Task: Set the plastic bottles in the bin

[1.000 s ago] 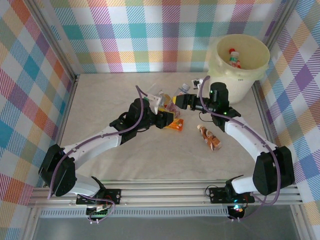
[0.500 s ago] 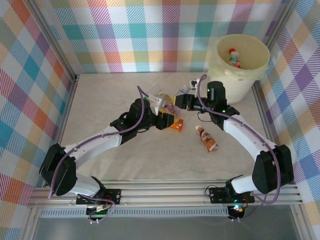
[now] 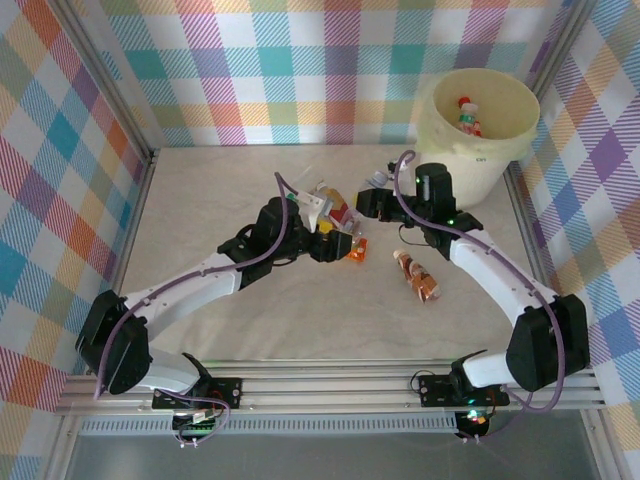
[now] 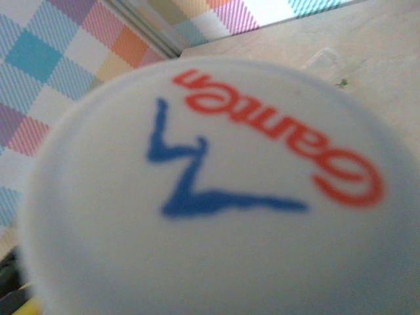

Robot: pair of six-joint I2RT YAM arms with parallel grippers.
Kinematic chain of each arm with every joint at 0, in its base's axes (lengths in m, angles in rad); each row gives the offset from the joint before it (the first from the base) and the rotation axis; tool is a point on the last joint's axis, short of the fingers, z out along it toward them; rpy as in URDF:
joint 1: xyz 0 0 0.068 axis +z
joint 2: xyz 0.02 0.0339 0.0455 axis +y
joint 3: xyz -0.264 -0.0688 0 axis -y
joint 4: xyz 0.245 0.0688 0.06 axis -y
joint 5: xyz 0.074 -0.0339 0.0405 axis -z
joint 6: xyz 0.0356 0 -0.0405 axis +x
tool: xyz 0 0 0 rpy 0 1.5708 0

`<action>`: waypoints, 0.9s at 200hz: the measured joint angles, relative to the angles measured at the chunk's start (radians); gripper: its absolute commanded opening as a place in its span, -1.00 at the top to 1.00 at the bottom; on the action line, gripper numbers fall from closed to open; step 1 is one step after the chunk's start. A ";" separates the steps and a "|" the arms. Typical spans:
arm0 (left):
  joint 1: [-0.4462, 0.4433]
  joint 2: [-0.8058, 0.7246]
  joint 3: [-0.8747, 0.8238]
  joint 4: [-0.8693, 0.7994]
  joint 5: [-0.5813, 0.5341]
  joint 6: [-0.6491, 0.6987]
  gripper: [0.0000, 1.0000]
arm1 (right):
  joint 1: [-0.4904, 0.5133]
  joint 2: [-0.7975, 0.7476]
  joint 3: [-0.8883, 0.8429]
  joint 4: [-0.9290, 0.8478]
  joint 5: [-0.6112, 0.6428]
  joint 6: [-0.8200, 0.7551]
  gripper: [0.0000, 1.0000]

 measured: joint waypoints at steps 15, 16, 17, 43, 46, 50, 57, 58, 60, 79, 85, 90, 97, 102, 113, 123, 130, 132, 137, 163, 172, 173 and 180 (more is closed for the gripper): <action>0.000 -0.026 0.000 0.001 -0.001 0.000 -0.63 | -0.001 -0.016 0.000 -0.015 0.031 -0.007 0.21; 0.000 -0.028 0.000 0.000 -0.001 0.000 -0.63 | -0.001 -0.018 0.000 -0.017 0.035 -0.008 0.21; 0.000 -0.029 0.000 0.000 -0.001 0.000 -0.63 | -0.001 -0.019 0.000 -0.018 0.037 -0.008 0.21; 0.000 -0.073 0.000 0.005 -0.009 0.000 -0.70 | 0.000 -0.043 0.000 -0.030 0.088 -0.027 0.21; 0.000 -0.077 0.000 0.005 -0.009 0.000 -0.70 | 0.000 -0.045 0.000 -0.032 0.095 -0.030 0.21; 0.000 -0.082 -0.001 0.007 -0.010 0.000 -0.70 | -0.001 -0.046 0.000 -0.034 0.102 -0.033 0.22; 0.000 -0.088 -0.001 0.009 -0.012 0.000 -0.71 | -0.001 -0.048 0.000 -0.039 0.117 -0.039 0.22; 0.000 -0.090 -0.002 0.009 -0.011 0.000 -0.71 | -0.001 -0.048 0.000 -0.040 0.121 -0.041 0.22; 0.000 -0.092 -0.002 0.009 -0.011 0.000 -0.72 | 0.000 -0.049 0.000 -0.041 0.124 -0.043 0.22; 0.000 -0.111 -0.010 0.010 -0.021 0.000 -0.77 | -0.001 -0.049 0.012 -0.075 0.175 -0.080 0.22; 0.000 -0.116 -0.014 0.010 -0.029 0.000 -0.79 | -0.001 -0.049 0.020 -0.089 0.193 -0.092 0.22; 0.000 -0.121 -0.018 0.011 -0.037 0.000 -0.80 | -0.001 -0.049 0.029 -0.099 0.210 -0.106 0.22; 0.000 -0.127 -0.024 0.011 -0.047 0.000 -0.82 | -0.001 -0.049 0.044 -0.113 0.232 -0.123 0.22; 0.000 -0.130 -0.028 0.011 -0.054 0.000 -0.84 | -0.001 -0.049 0.057 -0.123 0.247 -0.138 0.22; 0.000 -0.135 -0.037 0.012 -0.072 0.000 -0.89 | -0.001 -0.048 0.095 -0.150 0.285 -0.168 0.22; 0.000 -0.135 -0.044 0.013 -0.087 -0.001 -0.96 | -0.001 -0.047 0.134 -0.171 0.321 -0.197 0.21; 0.000 -0.135 -0.050 0.013 -0.098 -0.004 -1.00 | -0.001 -0.046 0.162 -0.184 0.346 -0.217 0.21; 0.000 -0.135 -0.051 0.013 -0.100 -0.005 -1.00 | -0.001 -0.045 0.171 -0.186 0.355 -0.221 0.21; 0.000 -0.135 -0.054 0.013 -0.107 -0.006 -1.00 | -0.001 -0.042 0.193 -0.195 0.376 -0.240 0.21; 0.001 -0.135 -0.059 0.015 -0.144 -0.012 -1.00 | -0.010 -0.022 0.286 -0.221 0.491 -0.317 0.21; 0.001 -0.134 -0.059 0.016 -0.153 -0.015 -1.00 | -0.018 -0.012 0.317 -0.226 0.526 -0.341 0.19; 0.001 -0.134 -0.059 0.015 -0.155 -0.015 -1.00 | -0.018 -0.011 0.319 -0.227 0.529 -0.343 0.19; 0.001 -0.132 -0.059 0.015 -0.163 -0.019 -1.00 | -0.028 -0.003 0.340 -0.226 0.554 -0.359 0.18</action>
